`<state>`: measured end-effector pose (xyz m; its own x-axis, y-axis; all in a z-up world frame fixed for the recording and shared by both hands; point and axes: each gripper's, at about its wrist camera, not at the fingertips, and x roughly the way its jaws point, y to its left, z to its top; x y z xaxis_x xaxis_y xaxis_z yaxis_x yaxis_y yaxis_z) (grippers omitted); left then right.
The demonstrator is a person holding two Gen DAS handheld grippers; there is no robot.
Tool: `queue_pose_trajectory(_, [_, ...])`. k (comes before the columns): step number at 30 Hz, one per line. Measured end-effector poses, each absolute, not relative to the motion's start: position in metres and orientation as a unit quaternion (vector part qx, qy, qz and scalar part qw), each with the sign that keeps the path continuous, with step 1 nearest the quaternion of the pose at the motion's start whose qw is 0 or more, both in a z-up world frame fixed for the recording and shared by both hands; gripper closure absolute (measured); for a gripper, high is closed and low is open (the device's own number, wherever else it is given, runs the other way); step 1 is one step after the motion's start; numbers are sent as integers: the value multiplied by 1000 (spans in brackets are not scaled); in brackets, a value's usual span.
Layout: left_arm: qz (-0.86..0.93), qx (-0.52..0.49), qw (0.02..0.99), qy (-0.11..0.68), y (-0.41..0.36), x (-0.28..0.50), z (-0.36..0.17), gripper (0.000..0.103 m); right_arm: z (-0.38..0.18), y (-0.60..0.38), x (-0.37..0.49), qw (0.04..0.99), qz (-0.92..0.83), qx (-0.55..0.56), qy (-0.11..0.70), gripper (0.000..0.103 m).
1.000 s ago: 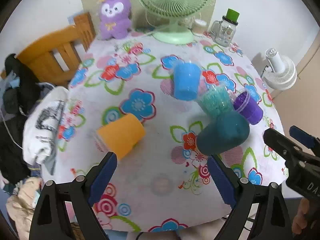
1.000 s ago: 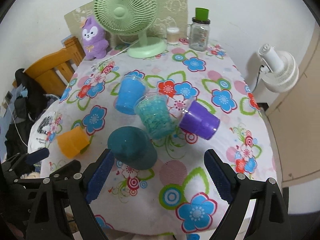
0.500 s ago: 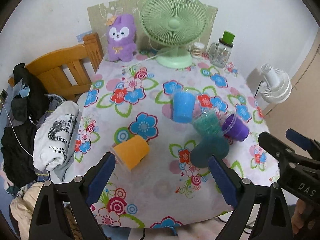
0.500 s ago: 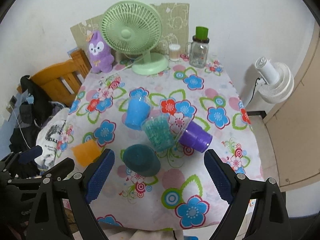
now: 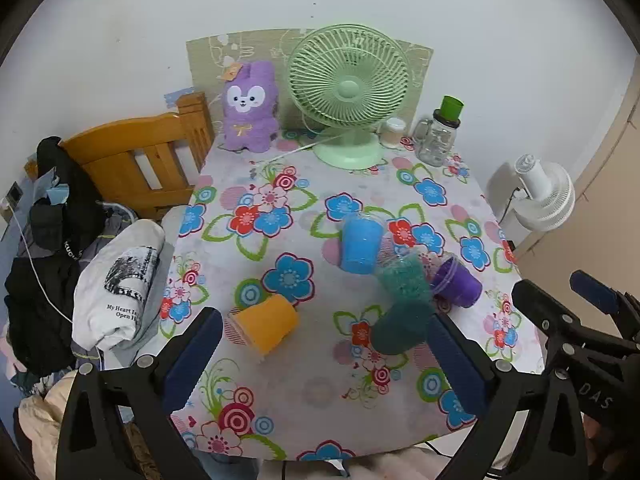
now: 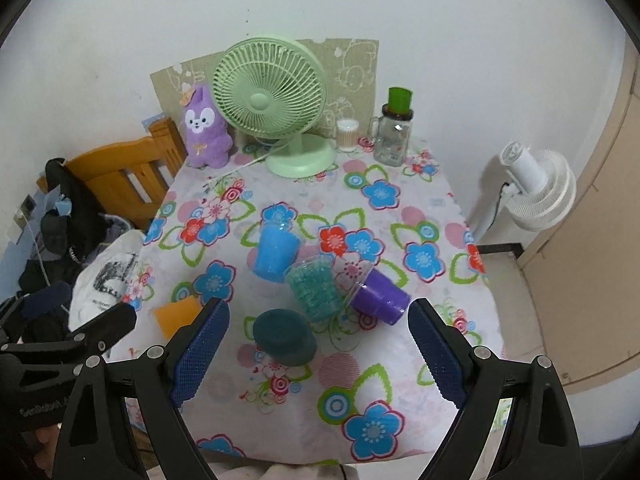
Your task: Flip cup upside down
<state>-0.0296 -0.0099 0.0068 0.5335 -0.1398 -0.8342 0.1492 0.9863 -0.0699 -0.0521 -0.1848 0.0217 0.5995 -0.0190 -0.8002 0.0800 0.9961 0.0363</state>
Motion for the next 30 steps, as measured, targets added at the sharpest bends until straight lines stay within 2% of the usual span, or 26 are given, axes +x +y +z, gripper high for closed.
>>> queue_pose_trajectory(11, [-92, -3, 885, 456, -19, -33, 27, 0, 32, -197, -60, 899, -35, 36, 435, 10])
queue_pose_trajectory(30, [-87, 6, 886, 456, -21, -39, 25, 0, 34, -200, -59, 898, -36, 37, 438, 10])
